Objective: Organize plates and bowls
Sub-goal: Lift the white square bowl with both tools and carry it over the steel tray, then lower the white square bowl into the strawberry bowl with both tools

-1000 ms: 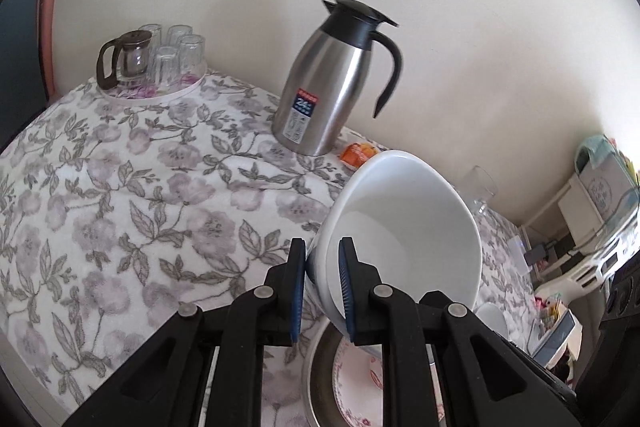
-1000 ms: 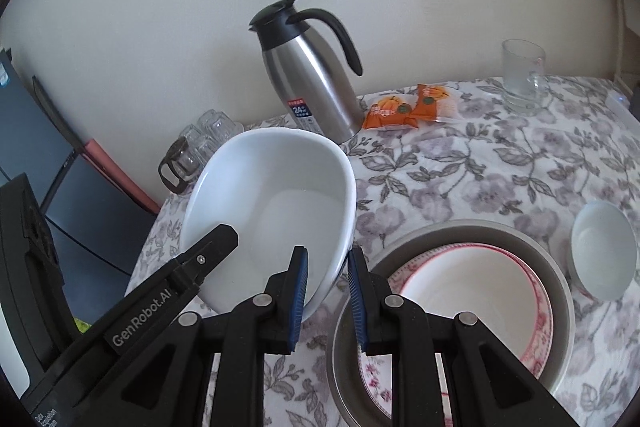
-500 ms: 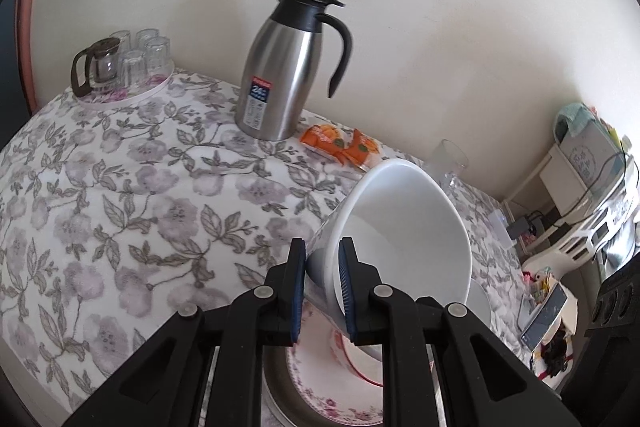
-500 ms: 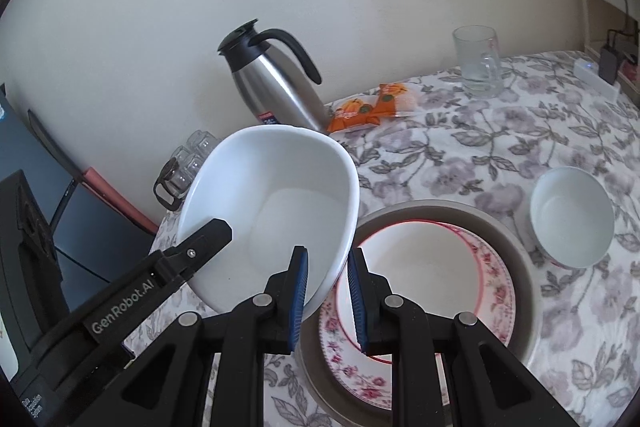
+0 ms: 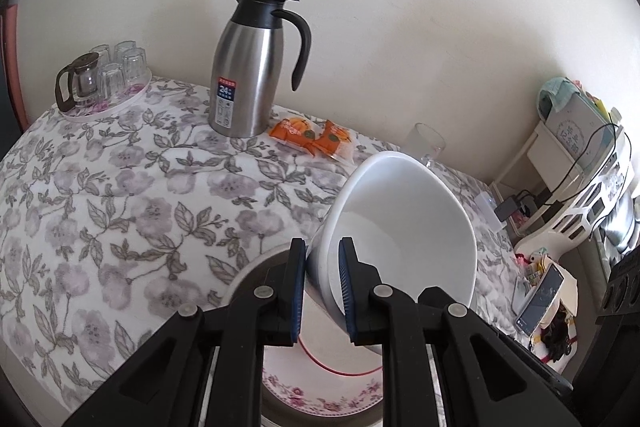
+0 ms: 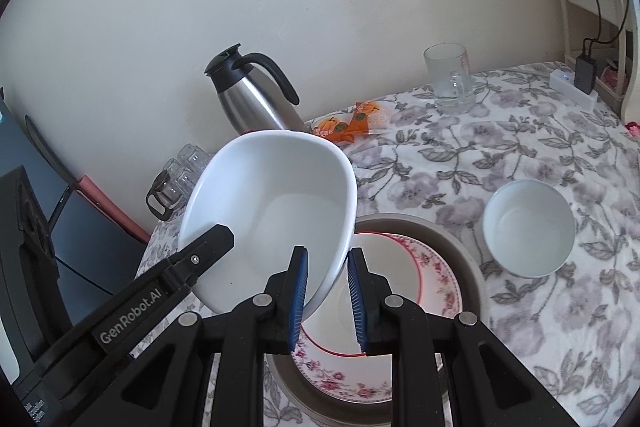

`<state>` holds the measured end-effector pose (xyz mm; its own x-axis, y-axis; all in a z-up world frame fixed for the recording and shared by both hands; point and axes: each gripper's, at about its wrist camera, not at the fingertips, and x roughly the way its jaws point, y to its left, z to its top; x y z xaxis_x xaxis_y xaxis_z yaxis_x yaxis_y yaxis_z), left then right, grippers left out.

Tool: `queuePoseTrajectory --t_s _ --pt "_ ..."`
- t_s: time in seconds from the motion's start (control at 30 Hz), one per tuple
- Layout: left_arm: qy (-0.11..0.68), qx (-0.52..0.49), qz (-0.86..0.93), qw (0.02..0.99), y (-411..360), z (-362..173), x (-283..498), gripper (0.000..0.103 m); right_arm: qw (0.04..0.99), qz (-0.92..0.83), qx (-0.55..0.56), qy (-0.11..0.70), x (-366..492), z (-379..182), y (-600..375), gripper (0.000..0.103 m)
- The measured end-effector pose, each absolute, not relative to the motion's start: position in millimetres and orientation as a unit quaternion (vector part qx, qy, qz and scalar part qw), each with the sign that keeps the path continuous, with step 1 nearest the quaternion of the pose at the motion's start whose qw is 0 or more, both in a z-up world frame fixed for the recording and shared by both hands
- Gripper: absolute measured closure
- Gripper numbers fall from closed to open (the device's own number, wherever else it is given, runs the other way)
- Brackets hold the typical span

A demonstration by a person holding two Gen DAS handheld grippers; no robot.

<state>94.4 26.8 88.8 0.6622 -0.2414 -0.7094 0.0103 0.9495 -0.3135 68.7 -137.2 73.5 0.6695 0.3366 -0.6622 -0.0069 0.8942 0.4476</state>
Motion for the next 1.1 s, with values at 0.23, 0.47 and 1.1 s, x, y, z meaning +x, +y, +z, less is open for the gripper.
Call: queuePoseTrajectory --t_s 0.23,0.47,1.1 --pt "0.422 -0.136 -0.074 0.894 13 83 94 0.086 0.886 0.083 0.196 0.413 68 68 -145 0.081" --pt "0.448 -0.144 -0.072 0.88 13 69 99 0.086 0.878 0.076 0.195 0.43 71 59 -146 0.081" --pt "0.498 -0.146 -0.061 0.853 11 37 112 0.086 0.861 0.063 0.194 0.465 83 31 -145 0.081"
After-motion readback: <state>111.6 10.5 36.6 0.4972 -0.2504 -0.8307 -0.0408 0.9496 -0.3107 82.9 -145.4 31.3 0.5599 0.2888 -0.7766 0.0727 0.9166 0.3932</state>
